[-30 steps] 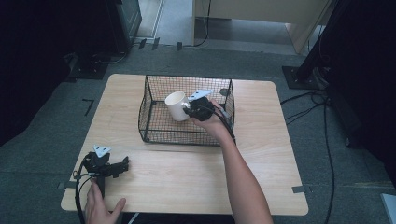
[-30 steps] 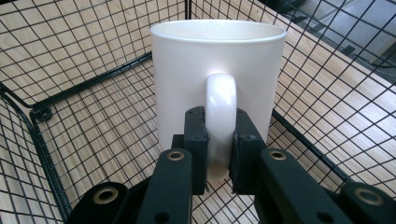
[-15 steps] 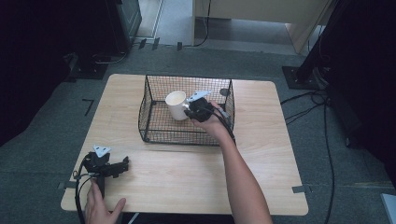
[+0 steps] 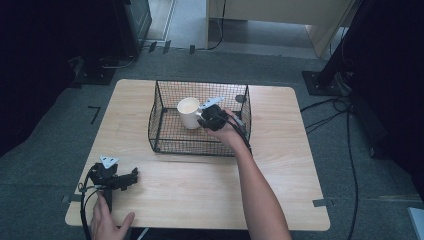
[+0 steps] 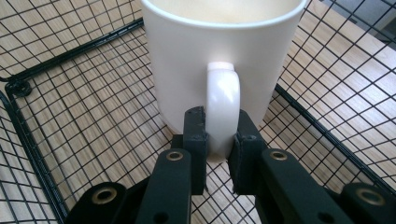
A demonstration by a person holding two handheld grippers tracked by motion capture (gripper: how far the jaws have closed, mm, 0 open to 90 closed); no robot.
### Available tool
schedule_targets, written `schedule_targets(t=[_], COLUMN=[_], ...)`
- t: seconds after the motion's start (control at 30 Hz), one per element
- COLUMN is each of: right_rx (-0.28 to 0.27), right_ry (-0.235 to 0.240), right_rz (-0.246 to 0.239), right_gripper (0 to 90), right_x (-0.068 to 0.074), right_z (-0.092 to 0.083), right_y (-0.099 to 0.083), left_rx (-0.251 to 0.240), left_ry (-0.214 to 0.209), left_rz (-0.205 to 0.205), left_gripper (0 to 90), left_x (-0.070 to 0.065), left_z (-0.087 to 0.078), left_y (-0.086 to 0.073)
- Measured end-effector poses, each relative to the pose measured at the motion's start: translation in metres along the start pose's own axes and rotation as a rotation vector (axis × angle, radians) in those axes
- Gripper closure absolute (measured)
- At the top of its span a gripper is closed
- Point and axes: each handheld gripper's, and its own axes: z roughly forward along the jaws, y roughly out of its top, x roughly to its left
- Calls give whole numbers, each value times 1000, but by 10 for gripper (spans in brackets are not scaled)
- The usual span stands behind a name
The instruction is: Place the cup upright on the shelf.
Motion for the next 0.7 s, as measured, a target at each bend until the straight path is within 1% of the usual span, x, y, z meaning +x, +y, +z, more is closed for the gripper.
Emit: schedule_targets(t=[0.03,0.1,0.2,0.3,0.37,0.47,0.5,0.53,0.57,0.6,0.63,0.67,0.7], right_rx=[13,15,13,7,-5,-22,-22,-31,-50,-57,-57,-89,-104], right_ry=[-3,-5,-6,-2,1,25,25,33,36,29,29,26,26], right_rz=[2,5,3,11,29,62,62,70,101,122,122,148,159], right_gripper=[774,770,764,750,678,552,552,510,378,331,331,254,202], right_x=[0,0,0,-1,-2,-5,-5,-6,-8,-9,-9,-11,-12], right_z=[1,1,0,0,-2,-3,-3,-4,-6,-7,-7,-11,-12], right_y=[0,0,0,0,0,0,0,0,1,2,2,3,4], left_rx=[0,0,0,0,0,0,0,0,0,0,0,0,0], left_ry=[0,0,0,0,0,0,0,0,0,0,0,0,0], left_rz=[0,0,0,0,0,0,0,0,0,0,0,0,0], left_gripper=[0,0,0,0,0,0,0,0,0,0,0,0,0], left_x=[0,0,0,0,0,0,0,0,0,0,0,0,0], left_z=[0,0,0,0,0,0,0,0,0,0,0,0,0], left_y=[0,0,0,0,0,0,0,0,0,0,0,0,0])
